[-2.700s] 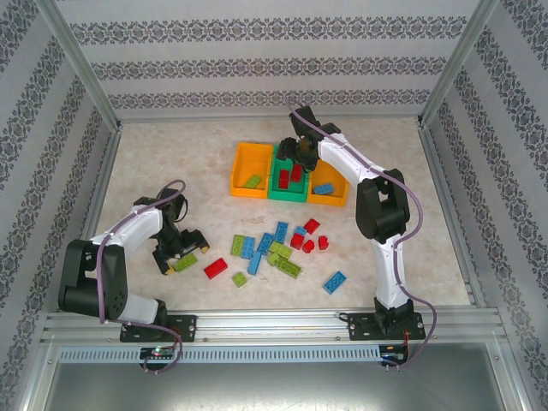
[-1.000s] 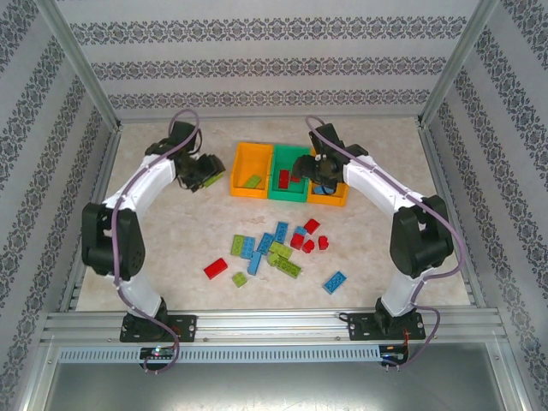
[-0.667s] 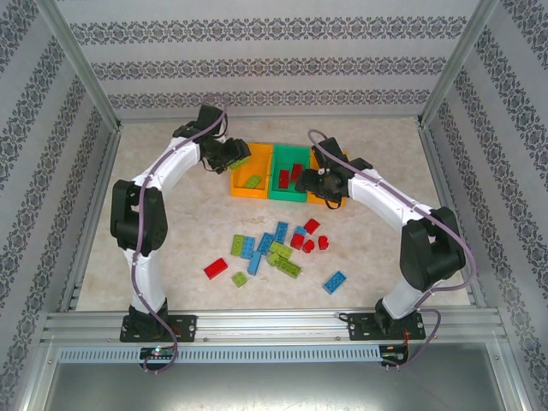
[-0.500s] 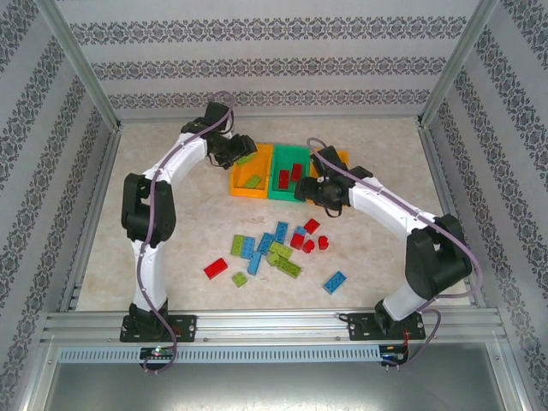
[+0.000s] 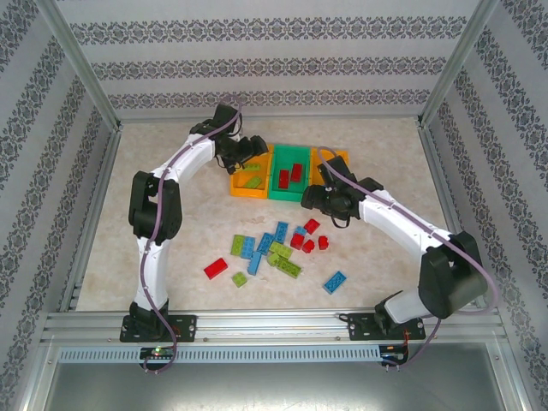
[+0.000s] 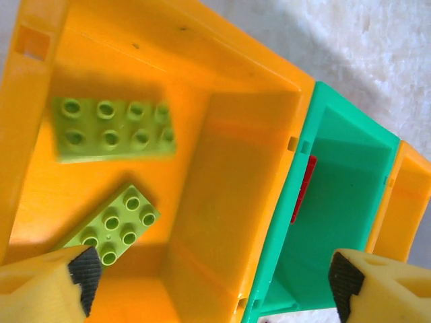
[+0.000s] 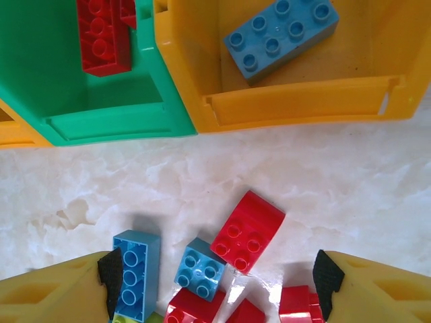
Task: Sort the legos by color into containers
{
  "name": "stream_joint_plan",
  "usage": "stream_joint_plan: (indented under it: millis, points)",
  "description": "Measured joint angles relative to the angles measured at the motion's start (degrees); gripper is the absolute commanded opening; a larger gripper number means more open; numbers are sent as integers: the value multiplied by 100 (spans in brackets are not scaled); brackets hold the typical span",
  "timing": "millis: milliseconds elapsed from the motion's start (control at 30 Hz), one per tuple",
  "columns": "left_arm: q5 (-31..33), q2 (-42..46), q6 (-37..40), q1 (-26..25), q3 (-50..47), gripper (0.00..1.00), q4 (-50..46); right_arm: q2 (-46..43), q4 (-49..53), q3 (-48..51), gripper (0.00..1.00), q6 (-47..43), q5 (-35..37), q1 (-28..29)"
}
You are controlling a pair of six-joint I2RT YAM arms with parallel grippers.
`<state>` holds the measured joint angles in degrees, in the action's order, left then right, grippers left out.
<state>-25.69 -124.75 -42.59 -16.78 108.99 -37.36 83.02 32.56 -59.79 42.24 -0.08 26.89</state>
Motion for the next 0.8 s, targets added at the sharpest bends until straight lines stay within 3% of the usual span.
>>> stream_joint_plan:
  millis: [233, 467, 800]
  points:
    - [66, 472, 275, -129, -455, 100, 63, -284, 271, 313, 76, -190, 125, 125]
    - [181, 1200, 667, -129, -1211, 100, 269, -514, 586, 922, 67, -20, 166, 332]
    - [195, 1355, 789, -129, -1738, 100, 645, -44, 498, 973, 56, 2, 177, 476]
